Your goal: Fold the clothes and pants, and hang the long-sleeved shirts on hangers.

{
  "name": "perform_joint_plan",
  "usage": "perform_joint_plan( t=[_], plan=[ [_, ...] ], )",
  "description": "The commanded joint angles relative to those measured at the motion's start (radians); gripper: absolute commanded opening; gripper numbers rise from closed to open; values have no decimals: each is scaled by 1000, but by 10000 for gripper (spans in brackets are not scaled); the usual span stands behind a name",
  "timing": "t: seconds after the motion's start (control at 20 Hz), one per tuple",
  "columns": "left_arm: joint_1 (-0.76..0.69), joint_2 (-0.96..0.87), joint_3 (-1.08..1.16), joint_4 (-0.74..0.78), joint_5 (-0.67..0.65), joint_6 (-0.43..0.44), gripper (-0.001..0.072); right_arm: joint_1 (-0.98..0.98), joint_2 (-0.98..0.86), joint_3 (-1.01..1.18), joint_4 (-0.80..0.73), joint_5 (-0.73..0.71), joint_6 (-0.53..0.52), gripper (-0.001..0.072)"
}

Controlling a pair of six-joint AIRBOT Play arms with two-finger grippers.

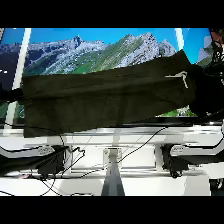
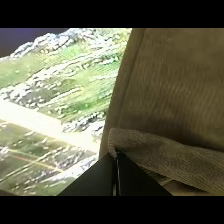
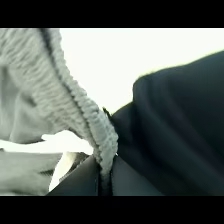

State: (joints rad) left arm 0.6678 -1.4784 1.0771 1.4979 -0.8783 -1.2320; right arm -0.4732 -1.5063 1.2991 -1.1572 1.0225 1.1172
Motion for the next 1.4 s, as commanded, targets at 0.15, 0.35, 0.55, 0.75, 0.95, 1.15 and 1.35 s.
perform_joint_plan(
  t=[0.15,0.35,0.55,0.75,0.95,1.15,1.35],
  plan=[
    [-48,-12,-5,-150,238,-51,14,60,-38,0,159,-322,0,30],
    [-145,-11,2,-130,458,-46,14,150,-77,0,155,-522,1,29],
    [-201,-2,85,-130,517,-48,13,167,-95,0,159,-623,24,29],
    [-189,21,89,-93,437,-68,11,164,-102,0,155,-623,46,29],
    [-130,13,87,103,107,-151,12,164,-102,0,133,-618,46,29],
    [-105,-12,22,111,-86,-103,12,164,-102,0,133,-597,46,30],
    [-106,-13,-13,111,-123,-103,13,164,-102,0,121,-568,45,29]
  ],
)
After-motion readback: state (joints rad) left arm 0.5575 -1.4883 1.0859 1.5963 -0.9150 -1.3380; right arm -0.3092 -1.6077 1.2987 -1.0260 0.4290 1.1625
